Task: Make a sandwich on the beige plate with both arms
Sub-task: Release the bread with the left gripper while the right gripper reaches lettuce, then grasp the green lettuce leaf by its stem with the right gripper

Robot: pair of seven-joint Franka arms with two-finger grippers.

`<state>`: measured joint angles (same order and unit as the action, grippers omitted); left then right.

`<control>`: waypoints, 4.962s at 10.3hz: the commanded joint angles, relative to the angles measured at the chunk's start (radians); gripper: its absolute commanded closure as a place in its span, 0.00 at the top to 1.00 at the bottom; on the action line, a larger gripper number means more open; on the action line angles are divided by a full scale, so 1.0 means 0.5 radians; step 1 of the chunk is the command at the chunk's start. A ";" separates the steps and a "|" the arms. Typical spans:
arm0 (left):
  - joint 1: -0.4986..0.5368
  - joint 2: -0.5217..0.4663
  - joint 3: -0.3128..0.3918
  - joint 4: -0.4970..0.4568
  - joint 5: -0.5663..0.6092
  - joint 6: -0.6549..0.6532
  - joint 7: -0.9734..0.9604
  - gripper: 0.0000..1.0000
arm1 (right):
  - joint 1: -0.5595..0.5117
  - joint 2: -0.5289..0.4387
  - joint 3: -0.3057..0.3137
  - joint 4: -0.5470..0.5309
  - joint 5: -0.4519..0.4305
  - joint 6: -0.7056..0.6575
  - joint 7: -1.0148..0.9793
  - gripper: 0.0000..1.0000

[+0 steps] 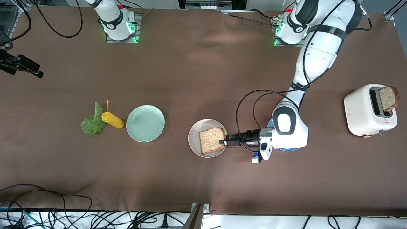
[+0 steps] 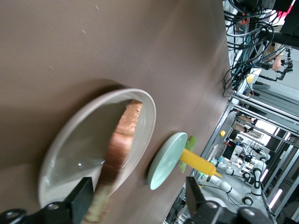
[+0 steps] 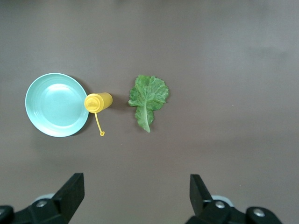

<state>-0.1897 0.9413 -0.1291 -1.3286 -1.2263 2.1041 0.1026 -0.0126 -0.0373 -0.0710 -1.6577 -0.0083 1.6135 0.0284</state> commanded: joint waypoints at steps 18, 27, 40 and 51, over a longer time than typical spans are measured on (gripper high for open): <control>0.441 -1.127 0.013 0.111 2.286 -1.385 -0.392 1.00 | -0.036 0.586 -0.002 -0.032 0.050 0.221 -0.020 1.00; 0.319 -1.648 0.168 -0.428 2.459 -1.316 -0.371 1.00 | 0.007 1.019 -0.011 -0.586 0.029 1.184 -0.026 1.00; 0.189 -1.692 0.277 -0.521 2.459 -1.407 -0.380 1.00 | 0.050 1.084 -0.014 -0.327 -0.192 0.756 -0.039 0.00; 0.208 -1.677 0.277 -0.518 2.456 -1.426 -0.377 1.00 | 0.016 1.121 -0.017 0.088 -0.195 0.347 -0.078 0.00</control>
<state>-0.0846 0.1151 0.0105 -1.5750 -0.0307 1.3964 -0.0938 0.0032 0.5084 -0.0814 -1.6475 -0.0915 1.8151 0.0033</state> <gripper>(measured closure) 0.000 0.960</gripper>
